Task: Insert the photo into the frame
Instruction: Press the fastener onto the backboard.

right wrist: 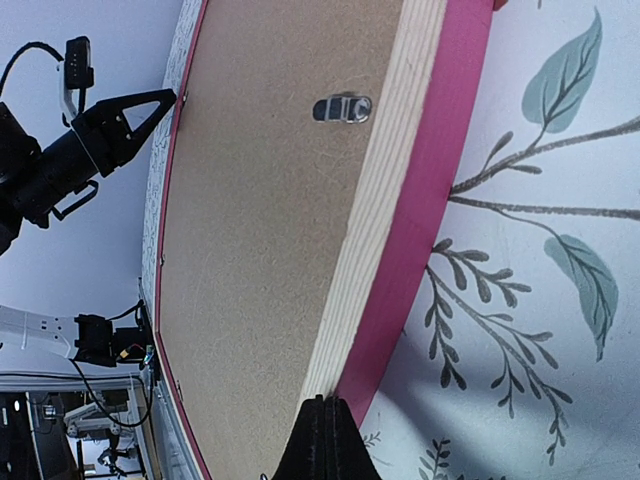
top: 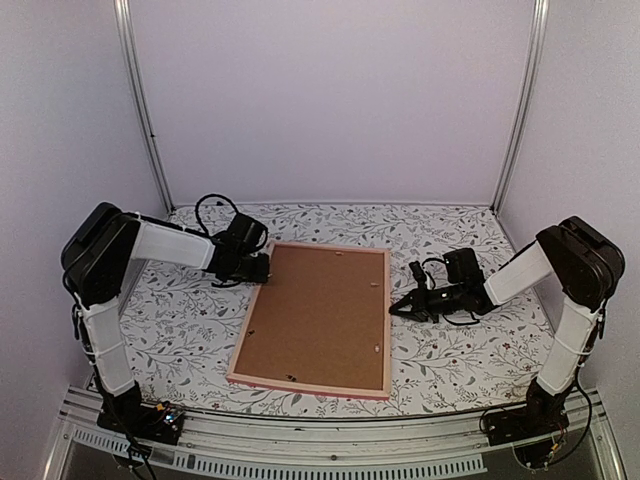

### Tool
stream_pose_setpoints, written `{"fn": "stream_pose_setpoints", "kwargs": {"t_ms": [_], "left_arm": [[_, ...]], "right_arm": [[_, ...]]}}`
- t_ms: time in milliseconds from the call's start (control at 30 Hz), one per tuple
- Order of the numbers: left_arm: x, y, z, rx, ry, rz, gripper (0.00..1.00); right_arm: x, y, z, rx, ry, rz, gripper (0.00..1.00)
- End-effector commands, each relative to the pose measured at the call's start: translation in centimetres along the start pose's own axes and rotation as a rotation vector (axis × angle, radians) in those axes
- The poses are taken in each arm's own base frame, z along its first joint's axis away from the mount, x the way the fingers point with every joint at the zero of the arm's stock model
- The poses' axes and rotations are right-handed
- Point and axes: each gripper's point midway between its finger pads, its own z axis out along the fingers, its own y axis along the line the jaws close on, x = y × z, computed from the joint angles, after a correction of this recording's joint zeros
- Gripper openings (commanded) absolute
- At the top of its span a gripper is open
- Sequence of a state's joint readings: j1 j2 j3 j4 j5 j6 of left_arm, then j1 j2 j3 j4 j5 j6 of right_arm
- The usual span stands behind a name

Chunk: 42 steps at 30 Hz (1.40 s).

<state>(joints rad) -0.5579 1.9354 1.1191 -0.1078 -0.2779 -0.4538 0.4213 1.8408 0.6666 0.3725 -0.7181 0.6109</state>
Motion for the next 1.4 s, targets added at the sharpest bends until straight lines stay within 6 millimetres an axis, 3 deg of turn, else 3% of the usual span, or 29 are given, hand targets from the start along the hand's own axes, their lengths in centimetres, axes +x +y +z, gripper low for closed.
{"fn": "stream_pose_setpoints", "kwargs": {"t_ms": [0,533,800,1067,1367], "left_arm": [[-2.0,-0.8,-1.0,0.085,-0.026,-0.029,0.44],[0.6,-1.6,0.9,0.141,0.108,0.133,0.45],[1.9,-0.9,1.5,0.113,0.155,0.209,0.44],[2.5,-0.6,2.1,0.09,0.174,0.251,0.31],[2.4,-0.3,1.8,0.092,0.13,0.24,0.04]], "right_arm": [[5.8,-7.1,-0.2,0.255,0.126,0.167,0.0],[6.1,-7.3,0.1,0.249,0.139,0.17,0.0],[6.2,-7.5,0.3,0.247,0.144,0.177,0.0],[5.7,-7.1,0.3,0.241,0.142,0.164,0.0],[5.4,-7.1,0.2,0.249,0.143,0.154,0.0]]}}
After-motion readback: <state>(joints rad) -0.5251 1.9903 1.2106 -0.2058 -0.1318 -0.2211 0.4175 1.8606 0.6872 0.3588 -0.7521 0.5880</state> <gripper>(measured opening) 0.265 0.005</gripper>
